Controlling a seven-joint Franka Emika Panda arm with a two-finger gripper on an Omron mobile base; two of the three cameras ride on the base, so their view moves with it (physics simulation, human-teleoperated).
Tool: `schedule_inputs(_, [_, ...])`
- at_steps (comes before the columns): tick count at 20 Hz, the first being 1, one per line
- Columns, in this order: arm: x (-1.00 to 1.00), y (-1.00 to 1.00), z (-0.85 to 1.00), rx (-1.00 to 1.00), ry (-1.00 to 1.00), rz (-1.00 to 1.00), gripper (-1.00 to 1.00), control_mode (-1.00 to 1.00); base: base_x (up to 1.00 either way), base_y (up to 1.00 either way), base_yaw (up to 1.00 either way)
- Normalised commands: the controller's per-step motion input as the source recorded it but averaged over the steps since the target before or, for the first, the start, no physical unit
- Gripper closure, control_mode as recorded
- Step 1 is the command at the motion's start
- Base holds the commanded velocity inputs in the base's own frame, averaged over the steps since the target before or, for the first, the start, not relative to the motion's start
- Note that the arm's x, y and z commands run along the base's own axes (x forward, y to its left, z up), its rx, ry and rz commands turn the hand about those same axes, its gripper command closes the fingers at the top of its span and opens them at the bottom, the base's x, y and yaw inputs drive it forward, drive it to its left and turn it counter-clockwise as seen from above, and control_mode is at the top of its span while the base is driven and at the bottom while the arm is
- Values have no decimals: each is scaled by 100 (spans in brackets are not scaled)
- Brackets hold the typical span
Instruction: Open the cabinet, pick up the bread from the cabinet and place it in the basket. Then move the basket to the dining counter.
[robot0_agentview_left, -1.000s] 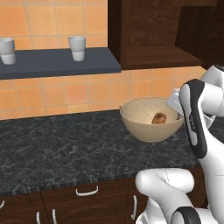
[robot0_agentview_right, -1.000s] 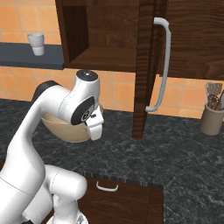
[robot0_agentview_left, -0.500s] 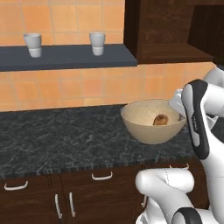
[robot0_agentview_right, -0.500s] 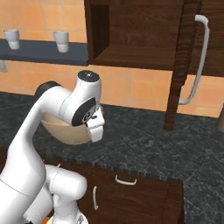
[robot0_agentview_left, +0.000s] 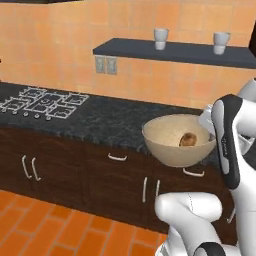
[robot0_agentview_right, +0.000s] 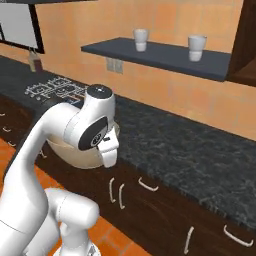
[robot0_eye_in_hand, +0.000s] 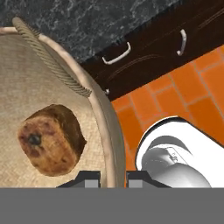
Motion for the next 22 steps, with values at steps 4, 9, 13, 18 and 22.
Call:
schedule_inputs(4, [0, 0, 0, 0, 0, 0, 100, 100, 8, 26, 81])
schedule_inputs(9, [0, 0, 0, 0, 0, 0, 100, 100, 35, 2, 93])
schedule_inputs(13, [0, 0, 0, 0, 0, 0, 100, 100, 26, 0, 98])
schedule_inputs(18, [0, 0, 0, 0, 0, 0, 100, 100, 9, 0, 100])
schedule_inputs(22, [0, 0, 0, 0, 0, 0, 100, 100, -1, 20, 92])
